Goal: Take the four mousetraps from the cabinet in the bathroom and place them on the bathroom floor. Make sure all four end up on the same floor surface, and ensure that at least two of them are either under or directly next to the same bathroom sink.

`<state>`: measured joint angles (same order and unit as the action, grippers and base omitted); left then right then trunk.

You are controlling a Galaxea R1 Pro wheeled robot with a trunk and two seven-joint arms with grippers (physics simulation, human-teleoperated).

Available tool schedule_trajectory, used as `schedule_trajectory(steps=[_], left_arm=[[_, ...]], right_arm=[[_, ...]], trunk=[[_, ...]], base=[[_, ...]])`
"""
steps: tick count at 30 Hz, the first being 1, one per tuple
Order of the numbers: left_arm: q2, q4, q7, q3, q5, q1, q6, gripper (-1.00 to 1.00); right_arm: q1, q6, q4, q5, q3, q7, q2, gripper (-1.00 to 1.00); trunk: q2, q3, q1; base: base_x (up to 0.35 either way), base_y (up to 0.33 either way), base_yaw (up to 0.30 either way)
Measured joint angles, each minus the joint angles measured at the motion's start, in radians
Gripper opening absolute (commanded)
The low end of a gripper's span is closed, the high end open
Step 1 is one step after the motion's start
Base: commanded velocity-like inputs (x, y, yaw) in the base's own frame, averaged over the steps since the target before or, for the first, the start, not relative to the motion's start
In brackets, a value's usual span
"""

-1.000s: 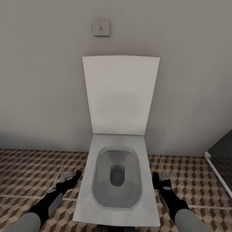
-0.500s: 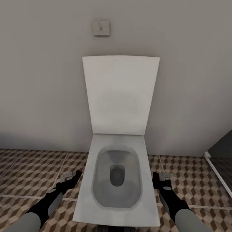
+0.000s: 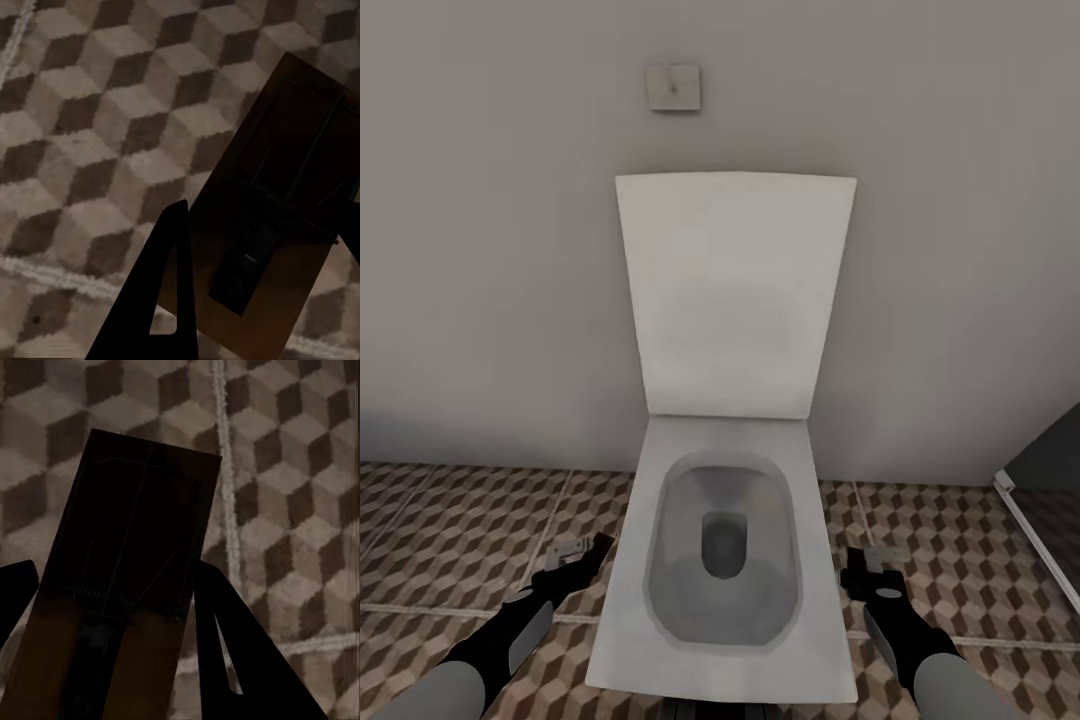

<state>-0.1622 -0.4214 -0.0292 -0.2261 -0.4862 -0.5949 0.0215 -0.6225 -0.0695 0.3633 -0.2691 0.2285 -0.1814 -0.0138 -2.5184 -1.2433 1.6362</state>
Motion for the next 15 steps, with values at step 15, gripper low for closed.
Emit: schedule_trajectory(steps=[15], left_arm=[[-0.008, 0.030, 0.000, -0.001, -0.003, 0.000, -0.001, -1.00]], right_arm=[[0.000, 0.003, -0.050, 0.001, 0.000, 0.003, -0.030, -1.00]], trunk=[[0.000, 0.000, 0.000]], base=[[0.000, 0.000, 0.000]])
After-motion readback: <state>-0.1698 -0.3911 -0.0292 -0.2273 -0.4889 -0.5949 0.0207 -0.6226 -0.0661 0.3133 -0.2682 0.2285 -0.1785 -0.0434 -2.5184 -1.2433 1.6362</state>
